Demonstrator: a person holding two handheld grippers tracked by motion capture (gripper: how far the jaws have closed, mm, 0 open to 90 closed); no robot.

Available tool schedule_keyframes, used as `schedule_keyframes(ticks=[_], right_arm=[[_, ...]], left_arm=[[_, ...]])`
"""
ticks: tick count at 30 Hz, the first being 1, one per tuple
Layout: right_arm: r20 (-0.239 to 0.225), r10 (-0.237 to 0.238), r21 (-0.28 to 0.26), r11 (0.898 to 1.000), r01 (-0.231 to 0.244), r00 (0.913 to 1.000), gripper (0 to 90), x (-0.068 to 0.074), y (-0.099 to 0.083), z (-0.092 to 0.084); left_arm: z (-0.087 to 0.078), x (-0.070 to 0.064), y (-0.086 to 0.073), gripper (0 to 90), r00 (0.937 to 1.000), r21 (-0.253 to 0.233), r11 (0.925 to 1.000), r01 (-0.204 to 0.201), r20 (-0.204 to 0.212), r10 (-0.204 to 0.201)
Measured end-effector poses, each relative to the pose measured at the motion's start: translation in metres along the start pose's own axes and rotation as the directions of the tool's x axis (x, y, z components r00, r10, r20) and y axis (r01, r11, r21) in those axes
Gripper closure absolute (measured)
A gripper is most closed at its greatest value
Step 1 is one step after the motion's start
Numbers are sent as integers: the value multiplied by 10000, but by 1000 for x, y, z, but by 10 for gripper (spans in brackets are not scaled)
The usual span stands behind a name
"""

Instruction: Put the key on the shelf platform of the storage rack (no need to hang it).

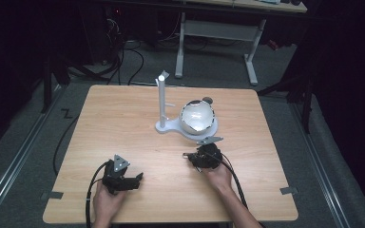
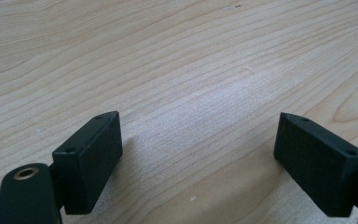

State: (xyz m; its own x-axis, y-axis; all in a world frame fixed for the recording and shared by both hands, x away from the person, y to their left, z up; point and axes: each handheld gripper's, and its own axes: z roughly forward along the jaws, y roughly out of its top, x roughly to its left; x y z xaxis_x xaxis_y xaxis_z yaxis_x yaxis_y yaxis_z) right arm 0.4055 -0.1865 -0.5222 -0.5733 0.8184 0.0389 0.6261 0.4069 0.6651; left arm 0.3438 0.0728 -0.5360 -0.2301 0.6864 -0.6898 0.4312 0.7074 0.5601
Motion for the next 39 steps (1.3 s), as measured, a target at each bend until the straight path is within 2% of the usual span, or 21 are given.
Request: schedule_keyframes(ticks=[4,8,11,15,18,19,20,23,24,32,35,39], right_arm=[[149,-206,36,9998,206,9997,546,1,0,-1],[256,-540,185,9984,535,9982,552,3,1,-1],[274,-505,178,9986,500,9983,556,4,0,-2],[16,-235,138,9996,234,9997,572,2,0,-3],[-127,-263,107,9996,265,9996,586,1,0,-4],[-180,-203,77,9998,204,9996,628,1,0,-4],[-188,-285,-75,9996,283,9994,734,0,0,-6],[-72,-384,-14,9993,384,9992,740,1,1,-7],[-24,-566,64,9984,566,9984,741,4,1,-8],[-45,-725,-42,9974,725,9974,745,4,-1,-9],[-115,-786,-274,9966,783,9968,745,5,-1,-14],[-178,-545,-702,9961,531,9984,746,0,0,-25]], left_arm=[[0,0,0,155,10000,9,10000,22,-6,-22],[0,1,0,158,10000,-21,10000,-86,36,86],[0,1,0,158,9999,-13,9999,-137,61,138],[0,1,1,158,9999,-16,9999,-145,65,145],[0,1,1,158,9998,-17,9999,-156,76,156],[0,1,1,158,9998,-17,9999,-156,76,156],[0,1,1,158,9999,-33,9999,-150,67,150],[0,1,1,158,9998,-30,9999,-163,74,163],[0,1,1,158,9998,-28,9999,-163,74,164],[0,1,1,159,9998,-31,9999,-159,74,159],[0,1,1,159,9998,-27,9999,-160,74,161],[0,1,1,159,9999,-28,9999,-150,70,150]])
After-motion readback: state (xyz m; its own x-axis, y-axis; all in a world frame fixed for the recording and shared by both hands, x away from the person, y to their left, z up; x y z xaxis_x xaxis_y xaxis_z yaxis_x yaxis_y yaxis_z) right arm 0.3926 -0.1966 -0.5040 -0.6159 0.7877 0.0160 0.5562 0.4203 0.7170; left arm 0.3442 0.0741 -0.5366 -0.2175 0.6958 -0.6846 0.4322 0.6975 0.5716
